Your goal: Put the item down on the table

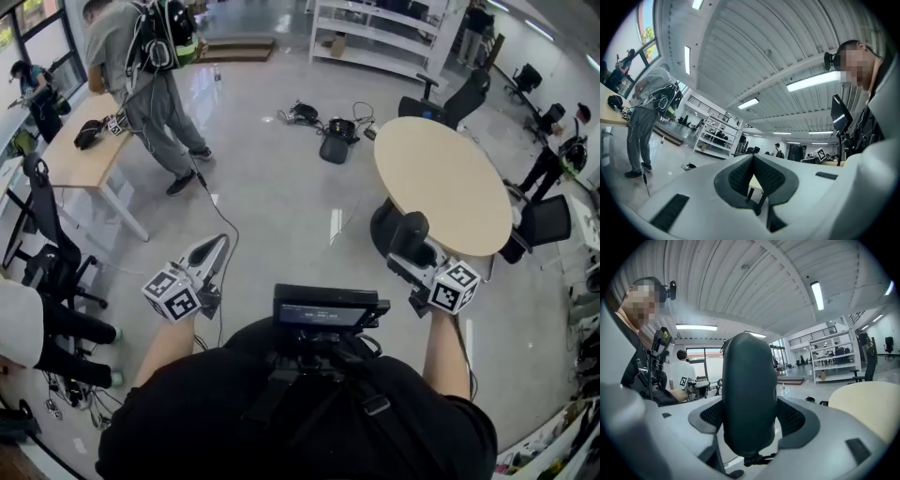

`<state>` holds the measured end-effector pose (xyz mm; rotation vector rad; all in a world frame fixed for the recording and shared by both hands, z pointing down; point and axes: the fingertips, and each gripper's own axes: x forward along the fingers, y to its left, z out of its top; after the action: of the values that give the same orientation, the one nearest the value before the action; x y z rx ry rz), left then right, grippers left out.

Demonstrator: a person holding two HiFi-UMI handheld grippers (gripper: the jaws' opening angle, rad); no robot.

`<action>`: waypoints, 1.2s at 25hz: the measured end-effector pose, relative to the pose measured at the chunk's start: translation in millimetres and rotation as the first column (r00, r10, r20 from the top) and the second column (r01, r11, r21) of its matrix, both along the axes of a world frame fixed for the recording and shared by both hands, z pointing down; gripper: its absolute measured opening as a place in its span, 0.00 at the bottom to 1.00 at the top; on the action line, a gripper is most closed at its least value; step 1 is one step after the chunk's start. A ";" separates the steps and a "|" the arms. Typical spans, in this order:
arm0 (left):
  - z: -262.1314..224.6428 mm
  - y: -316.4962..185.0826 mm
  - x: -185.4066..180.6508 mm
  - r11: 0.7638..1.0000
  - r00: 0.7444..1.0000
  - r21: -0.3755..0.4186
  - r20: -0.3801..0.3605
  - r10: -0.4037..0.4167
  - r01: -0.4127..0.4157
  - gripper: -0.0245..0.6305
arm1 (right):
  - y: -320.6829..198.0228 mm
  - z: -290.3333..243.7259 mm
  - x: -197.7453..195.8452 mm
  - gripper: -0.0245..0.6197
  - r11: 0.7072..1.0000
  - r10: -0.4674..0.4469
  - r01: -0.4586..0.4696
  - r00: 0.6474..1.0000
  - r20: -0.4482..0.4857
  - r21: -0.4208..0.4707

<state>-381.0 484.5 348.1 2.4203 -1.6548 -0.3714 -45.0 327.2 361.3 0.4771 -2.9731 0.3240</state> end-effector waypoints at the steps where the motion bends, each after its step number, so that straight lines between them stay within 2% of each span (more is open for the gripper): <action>1: -3.0 -9.7 -17.5 1.000 1.000 0.002 0.011 0.014 -0.014 0.04 | -5.2 -4.2 -16.8 0.57 1.000 0.006 -0.006 1.000 0.003 0.002; 7: -12.9 -60.4 -98.0 0.998 0.997 -0.002 0.036 0.070 -0.070 0.04 | -39.2 -30.3 -91.4 0.57 0.998 0.041 -0.041 0.999 0.001 0.041; 11: -9.0 -92.9 -127.4 0.996 0.995 -0.004 0.018 0.094 -0.094 0.04 | -60.4 -25.5 -118.8 0.57 0.998 0.062 -0.062 0.998 -0.022 0.025; 15: 1.0 -126.8 -137.2 0.992 0.993 -0.018 -0.001 0.121 -0.121 0.04 | -88.1 -23.0 -126.8 0.57 0.996 0.084 -0.084 0.996 -0.037 0.013; 21: 14.2 -186.9 -147.7 0.994 0.995 -0.033 0.006 0.102 -0.102 0.04 | -160.2 -2.0 -131.8 0.57 0.997 0.077 -0.076 0.997 -0.015 0.006; 26: 2.0 -257.9 -133.0 1.000 0.999 -0.008 0.035 0.016 -0.015 0.04 | -259.7 -4.1 -121.6 0.57 0.999 0.008 -0.008 1.000 0.008 0.033; 30: -8.6 -326.5 -107.7 0.999 0.999 0.004 -0.012 -0.044 0.044 0.04 | -350.8 -17.3 -109.1 0.57 0.998 -0.047 0.046 0.999 0.028 0.042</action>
<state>-488.8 158.0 339.5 2.3829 -1.7063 -0.3956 -154.1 -23.6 344.0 0.4106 -3.0193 0.2685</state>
